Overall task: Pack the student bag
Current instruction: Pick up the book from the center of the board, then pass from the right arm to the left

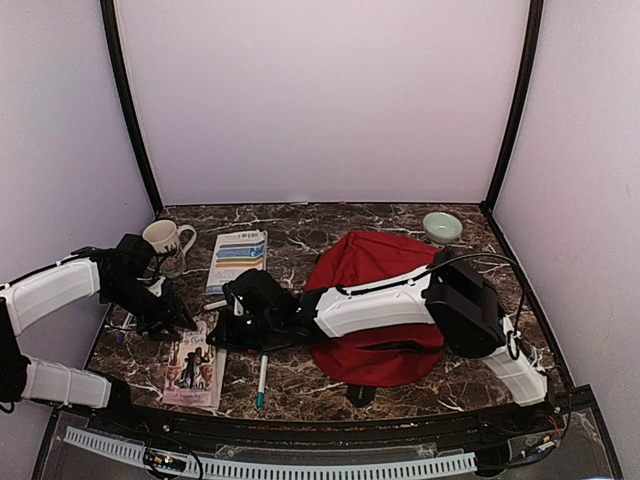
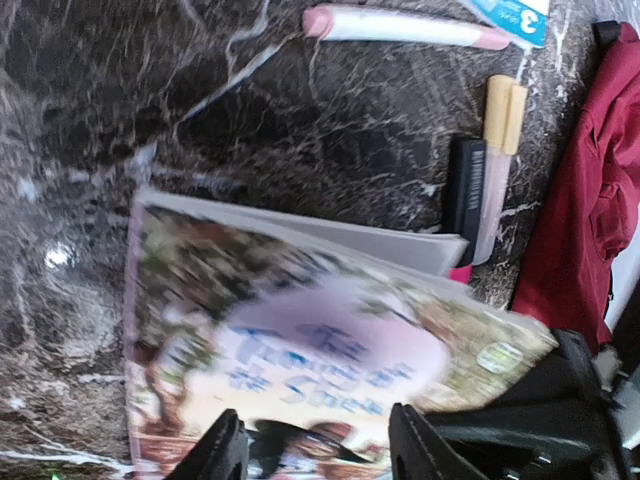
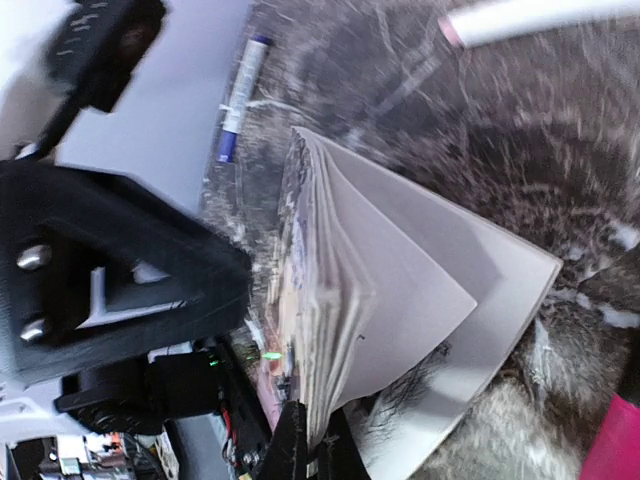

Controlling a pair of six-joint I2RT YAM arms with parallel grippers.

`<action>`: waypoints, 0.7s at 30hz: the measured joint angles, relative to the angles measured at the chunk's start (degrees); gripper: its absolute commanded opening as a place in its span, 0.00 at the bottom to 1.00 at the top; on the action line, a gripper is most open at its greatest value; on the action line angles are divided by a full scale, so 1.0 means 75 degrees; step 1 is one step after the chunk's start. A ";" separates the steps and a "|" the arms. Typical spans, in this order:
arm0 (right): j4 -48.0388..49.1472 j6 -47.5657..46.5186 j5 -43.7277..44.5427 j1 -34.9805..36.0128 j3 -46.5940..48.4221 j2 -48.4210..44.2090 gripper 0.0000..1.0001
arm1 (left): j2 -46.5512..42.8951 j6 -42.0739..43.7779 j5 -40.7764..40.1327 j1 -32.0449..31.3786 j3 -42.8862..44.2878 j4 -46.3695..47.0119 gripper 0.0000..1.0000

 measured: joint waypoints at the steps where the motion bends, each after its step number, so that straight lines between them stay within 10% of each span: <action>1: -0.0070 -0.0149 0.0009 -0.0026 -0.0099 -0.0219 0.00 | -0.0003 0.0067 -0.0032 0.0000 0.0090 -0.0029 0.54; 21: -0.0831 -0.2844 -0.1268 -0.1679 -0.1920 -0.4427 0.00 | -0.0688 0.0516 0.0699 0.0003 0.4605 -0.0303 0.81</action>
